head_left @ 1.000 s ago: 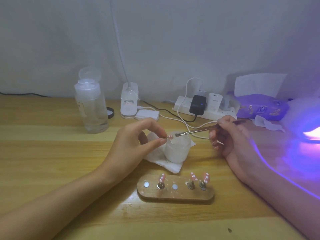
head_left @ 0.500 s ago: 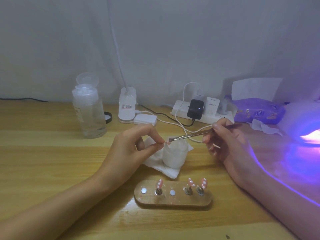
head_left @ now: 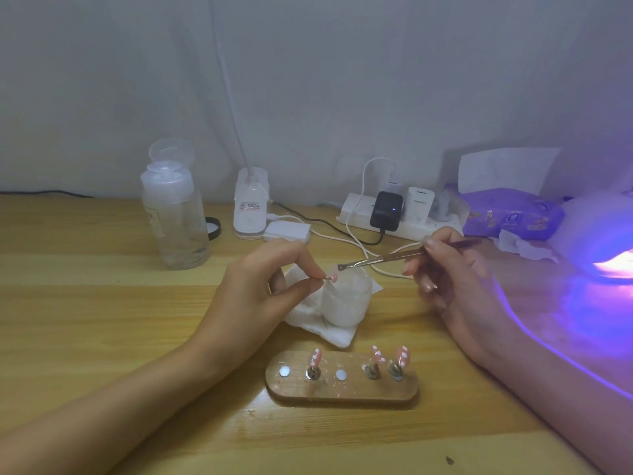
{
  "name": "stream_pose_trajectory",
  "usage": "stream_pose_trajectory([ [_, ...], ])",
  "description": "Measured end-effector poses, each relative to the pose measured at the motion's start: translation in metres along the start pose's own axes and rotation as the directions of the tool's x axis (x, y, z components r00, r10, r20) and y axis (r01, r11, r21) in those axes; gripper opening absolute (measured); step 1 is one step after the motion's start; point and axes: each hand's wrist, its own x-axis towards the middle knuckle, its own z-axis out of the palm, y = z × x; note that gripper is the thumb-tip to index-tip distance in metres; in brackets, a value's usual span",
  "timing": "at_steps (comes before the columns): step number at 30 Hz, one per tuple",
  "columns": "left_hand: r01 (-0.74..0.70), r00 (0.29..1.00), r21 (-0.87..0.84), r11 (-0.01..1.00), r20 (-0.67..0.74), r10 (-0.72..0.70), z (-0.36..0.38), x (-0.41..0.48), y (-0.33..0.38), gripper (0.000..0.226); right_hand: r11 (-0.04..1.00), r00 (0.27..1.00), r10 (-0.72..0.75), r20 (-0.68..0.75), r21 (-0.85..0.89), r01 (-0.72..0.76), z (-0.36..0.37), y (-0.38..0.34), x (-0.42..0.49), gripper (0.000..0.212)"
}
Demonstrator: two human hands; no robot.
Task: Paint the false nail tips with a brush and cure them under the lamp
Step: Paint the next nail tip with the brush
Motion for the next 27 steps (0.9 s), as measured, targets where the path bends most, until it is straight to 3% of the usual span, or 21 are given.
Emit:
stream_pose_trajectory([
  [7, 0.008, 1.000, -0.027, 1.000, 0.007, -0.008, 0.0000, 0.0004, -0.0007, 0.018, 1.000, 1.000, -0.004, -0.021, 0.015, 0.004, -0.0009, 0.0005, 0.0018, 0.018],
  [12, 0.026, 1.000, -0.044, 0.999, 0.015, -0.026, -0.0007, -0.0002, -0.0003, 0.015, 0.997, 1.000, -0.003, -0.008, -0.075, 0.003, 0.0022, 0.0006, -0.0004, 0.023],
  [15, 0.024, 1.000, -0.035, 0.999, 0.007, -0.024, -0.0005, -0.0006, -0.0001, 0.016, 1.000, 0.999, -0.002, -0.047, -0.017, 0.001, 0.0000, -0.0001, 0.0002, 0.019],
  [27, 0.024, 1.000, -0.037, 0.999, -0.006, -0.024, 0.0001, -0.0008, -0.0001, 0.018, 0.996, 0.998, -0.047, 0.040, -0.072, 0.050, 0.0009, 0.0021, -0.0004, 0.022],
])
